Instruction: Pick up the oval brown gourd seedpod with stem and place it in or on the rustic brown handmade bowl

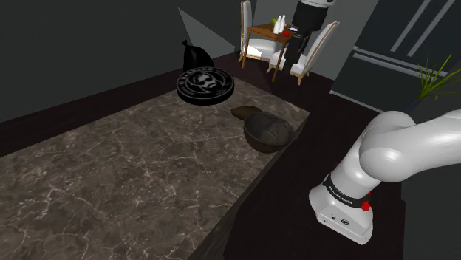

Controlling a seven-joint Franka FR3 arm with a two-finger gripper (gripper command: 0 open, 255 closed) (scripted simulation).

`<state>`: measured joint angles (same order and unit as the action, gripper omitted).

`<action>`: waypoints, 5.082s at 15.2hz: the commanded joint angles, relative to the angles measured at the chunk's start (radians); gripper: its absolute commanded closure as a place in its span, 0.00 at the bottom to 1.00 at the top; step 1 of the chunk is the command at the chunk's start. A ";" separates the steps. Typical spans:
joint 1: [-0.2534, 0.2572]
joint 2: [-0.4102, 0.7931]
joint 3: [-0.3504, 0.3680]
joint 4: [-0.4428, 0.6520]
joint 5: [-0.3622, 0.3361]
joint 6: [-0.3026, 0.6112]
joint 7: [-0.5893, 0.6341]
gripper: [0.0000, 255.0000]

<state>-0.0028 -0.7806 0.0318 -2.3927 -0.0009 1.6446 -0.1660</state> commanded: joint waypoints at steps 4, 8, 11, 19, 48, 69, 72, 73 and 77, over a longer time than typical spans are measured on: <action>-0.001 0.077 0.011 -0.035 -0.036 0.070 -0.019 0.00; -0.008 0.192 0.025 -0.070 -0.089 0.165 -0.037 0.00; -0.016 0.289 0.035 -0.086 -0.134 0.236 -0.043 0.00; -0.051 0.580 0.059 -0.082 -0.295 0.406 -0.018 0.00; -0.076 0.627 0.050 -0.125 -0.340 0.488 -0.011 1.00; -0.062 0.470 0.051 0.021 -0.282 0.199 -0.110 1.00; -0.061 0.457 0.051 0.049 -0.277 0.159 -0.122 1.00; -0.061 0.453 0.051 0.059 -0.276 0.145 -0.125 1.00; -0.060 0.440 0.052 0.101 -0.272 0.092 -0.140 1.00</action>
<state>-0.0629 -0.3397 0.0840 -2.3046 -0.2730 1.7501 -0.3019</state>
